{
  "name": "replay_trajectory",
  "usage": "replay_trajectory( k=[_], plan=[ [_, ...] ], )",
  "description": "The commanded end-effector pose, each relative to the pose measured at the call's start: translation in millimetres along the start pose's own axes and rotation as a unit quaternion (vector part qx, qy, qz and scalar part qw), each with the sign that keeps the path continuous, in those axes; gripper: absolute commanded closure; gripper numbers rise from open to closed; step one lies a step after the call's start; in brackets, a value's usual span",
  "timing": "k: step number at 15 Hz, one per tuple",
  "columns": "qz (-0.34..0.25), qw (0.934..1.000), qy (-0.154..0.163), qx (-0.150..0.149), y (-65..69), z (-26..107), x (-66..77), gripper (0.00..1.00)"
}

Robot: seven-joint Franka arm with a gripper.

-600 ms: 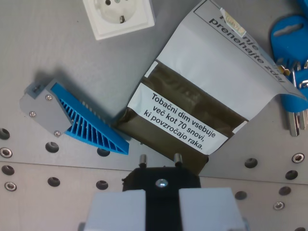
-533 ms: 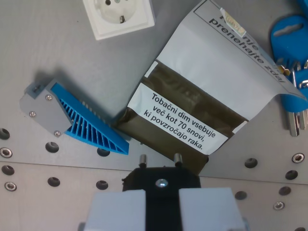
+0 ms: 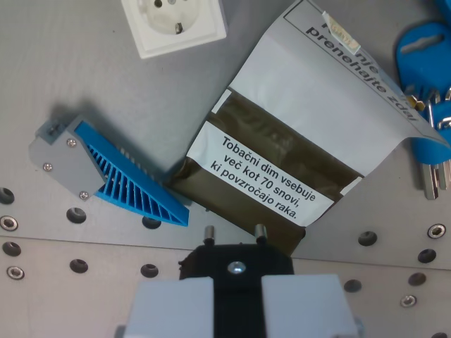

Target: Move above the white socket

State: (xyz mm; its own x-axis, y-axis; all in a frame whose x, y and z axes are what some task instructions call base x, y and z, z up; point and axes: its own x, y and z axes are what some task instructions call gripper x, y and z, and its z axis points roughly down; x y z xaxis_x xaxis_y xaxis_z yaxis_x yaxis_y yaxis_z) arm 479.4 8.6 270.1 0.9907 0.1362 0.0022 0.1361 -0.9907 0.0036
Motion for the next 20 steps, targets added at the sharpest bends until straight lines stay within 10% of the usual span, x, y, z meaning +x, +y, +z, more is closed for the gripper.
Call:
replay_trajectory(
  k=[1, 20],
  plan=[
    [-0.004, 1.0, 0.0, 0.001, -0.4, 2.2, 0.9, 1.0],
    [-0.047, 0.9988, 0.006, 0.014, -9.6, 42.3, 20.3, 1.0]
  ],
)
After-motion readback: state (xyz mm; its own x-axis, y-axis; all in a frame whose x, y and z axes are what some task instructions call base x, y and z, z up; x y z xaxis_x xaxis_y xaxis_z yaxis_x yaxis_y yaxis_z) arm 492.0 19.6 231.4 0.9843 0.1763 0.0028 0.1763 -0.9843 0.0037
